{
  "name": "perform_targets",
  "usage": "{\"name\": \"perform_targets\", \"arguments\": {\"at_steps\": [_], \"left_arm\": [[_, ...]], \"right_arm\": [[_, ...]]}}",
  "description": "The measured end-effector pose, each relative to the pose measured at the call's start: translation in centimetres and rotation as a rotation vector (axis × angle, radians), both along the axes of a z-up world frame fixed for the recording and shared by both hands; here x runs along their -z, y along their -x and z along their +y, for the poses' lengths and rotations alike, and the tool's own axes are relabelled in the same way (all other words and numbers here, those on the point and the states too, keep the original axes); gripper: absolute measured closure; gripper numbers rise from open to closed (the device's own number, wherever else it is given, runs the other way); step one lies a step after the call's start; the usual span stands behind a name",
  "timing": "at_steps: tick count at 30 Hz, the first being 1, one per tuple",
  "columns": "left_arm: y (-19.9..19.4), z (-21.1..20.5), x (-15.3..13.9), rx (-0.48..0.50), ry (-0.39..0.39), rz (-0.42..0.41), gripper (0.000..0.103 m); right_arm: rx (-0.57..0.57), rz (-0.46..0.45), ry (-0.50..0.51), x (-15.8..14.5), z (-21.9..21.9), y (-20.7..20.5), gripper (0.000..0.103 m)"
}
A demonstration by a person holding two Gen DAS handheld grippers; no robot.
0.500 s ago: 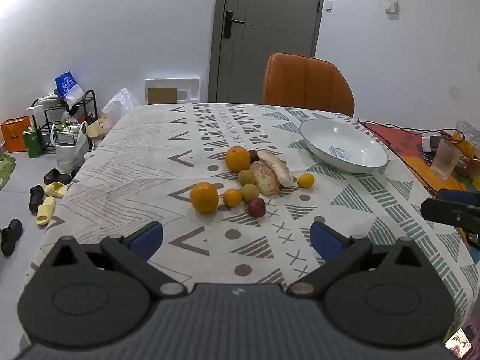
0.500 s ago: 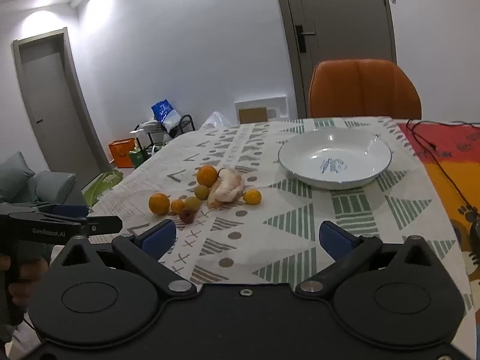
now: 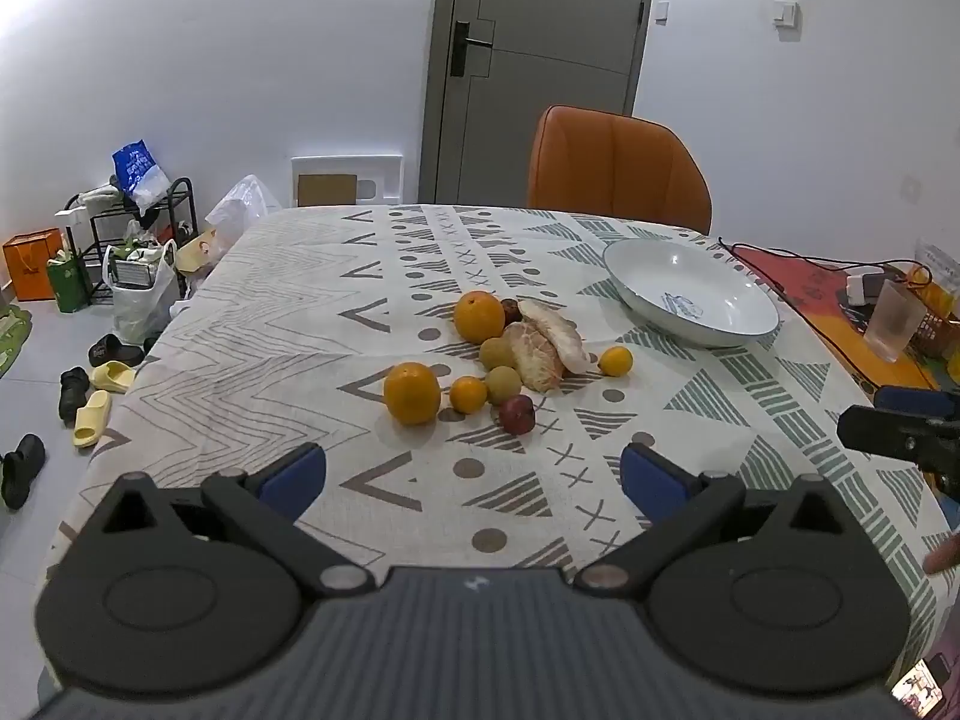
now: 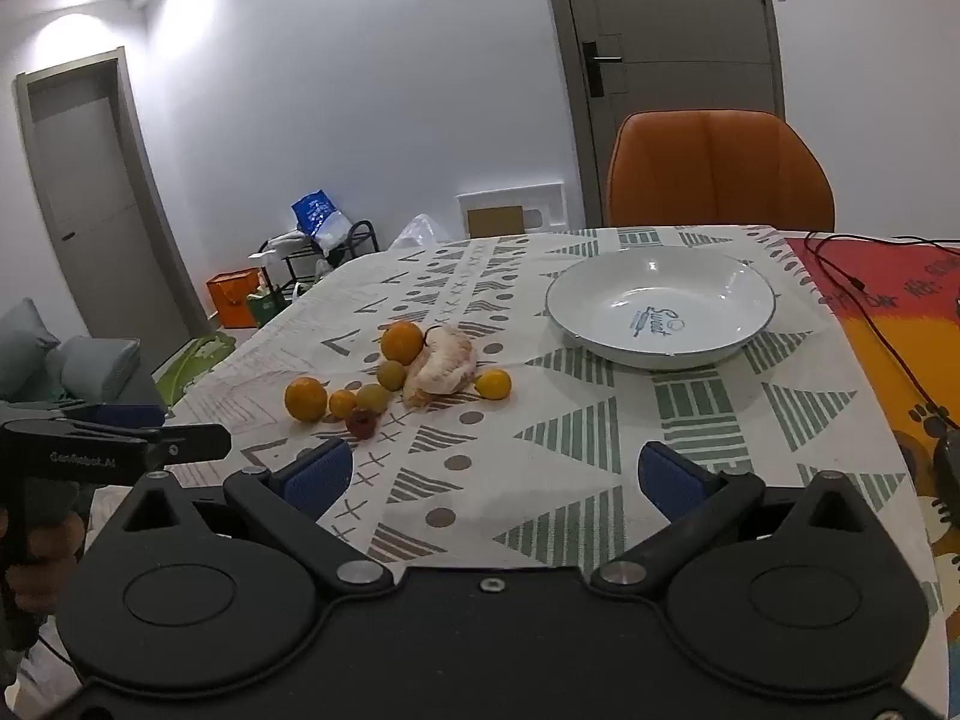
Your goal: Organize fruits
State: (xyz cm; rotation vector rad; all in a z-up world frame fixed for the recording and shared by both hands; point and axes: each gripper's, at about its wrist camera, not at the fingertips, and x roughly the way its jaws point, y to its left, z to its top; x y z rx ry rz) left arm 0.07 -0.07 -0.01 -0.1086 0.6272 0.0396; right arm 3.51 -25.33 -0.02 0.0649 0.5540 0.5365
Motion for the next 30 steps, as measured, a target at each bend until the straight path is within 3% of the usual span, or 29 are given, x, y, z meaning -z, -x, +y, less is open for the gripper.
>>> {"name": "perform_targets", "arguments": {"at_steps": [30], "left_arm": [[0.47, 0.02, -0.6, 0.001, -0.009, -0.018, 0.0]], "right_arm": [[0.025, -0.025, 0.009, -0.32, 0.28, 0.32, 0.0]]}}
